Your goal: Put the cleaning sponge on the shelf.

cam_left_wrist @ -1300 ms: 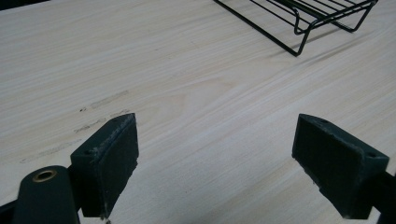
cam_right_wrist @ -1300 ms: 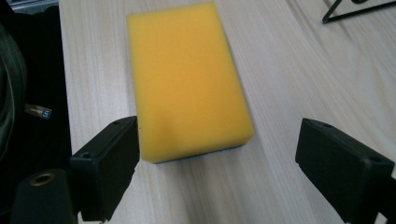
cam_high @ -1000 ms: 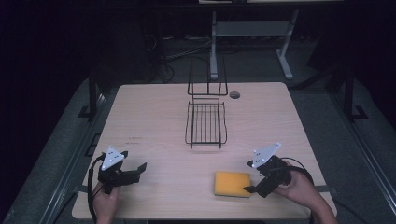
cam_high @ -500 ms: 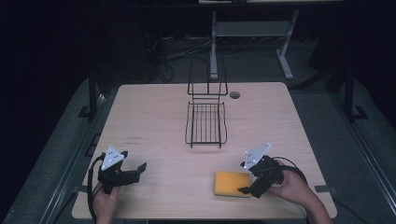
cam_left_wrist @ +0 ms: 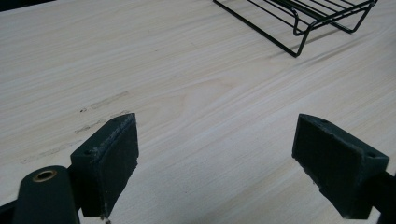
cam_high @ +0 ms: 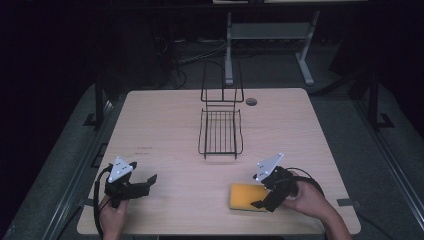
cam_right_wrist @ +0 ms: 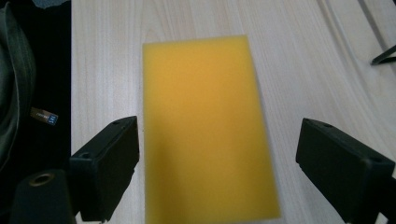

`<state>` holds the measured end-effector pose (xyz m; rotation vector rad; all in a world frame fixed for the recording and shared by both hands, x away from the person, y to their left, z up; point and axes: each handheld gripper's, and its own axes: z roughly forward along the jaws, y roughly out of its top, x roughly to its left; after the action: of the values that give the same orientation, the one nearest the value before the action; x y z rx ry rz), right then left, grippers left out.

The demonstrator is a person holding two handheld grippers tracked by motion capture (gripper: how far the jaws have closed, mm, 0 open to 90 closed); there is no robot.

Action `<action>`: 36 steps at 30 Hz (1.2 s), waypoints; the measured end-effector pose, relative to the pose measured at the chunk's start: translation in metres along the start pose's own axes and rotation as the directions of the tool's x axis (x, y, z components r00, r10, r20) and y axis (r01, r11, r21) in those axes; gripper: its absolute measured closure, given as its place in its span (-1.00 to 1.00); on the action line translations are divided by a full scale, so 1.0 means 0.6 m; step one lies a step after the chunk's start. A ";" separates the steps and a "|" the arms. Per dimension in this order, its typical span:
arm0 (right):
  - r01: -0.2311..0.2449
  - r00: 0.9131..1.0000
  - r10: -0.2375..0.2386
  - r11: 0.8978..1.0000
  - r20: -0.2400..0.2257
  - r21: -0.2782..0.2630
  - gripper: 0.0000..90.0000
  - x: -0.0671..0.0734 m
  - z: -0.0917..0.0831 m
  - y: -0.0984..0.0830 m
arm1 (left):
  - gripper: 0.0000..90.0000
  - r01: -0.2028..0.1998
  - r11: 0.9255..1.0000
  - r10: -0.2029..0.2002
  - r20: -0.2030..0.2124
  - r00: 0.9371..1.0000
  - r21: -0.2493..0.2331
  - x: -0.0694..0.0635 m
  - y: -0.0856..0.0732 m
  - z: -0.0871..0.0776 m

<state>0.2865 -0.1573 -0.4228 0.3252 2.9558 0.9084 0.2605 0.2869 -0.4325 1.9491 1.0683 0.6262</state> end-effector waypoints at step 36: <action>0.053 0.998 -0.049 0.994 -0.040 0.091 -0.71 0.004 0.058 0.015 | -0.69 -0.001 1.000 0.001 0.000 1.000 0.001 0.002 0.000 -0.001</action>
<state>0.2893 -0.1301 -0.4467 0.2370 3.0314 0.7838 0.2607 0.2883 -0.4321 1.9502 1.0680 0.6262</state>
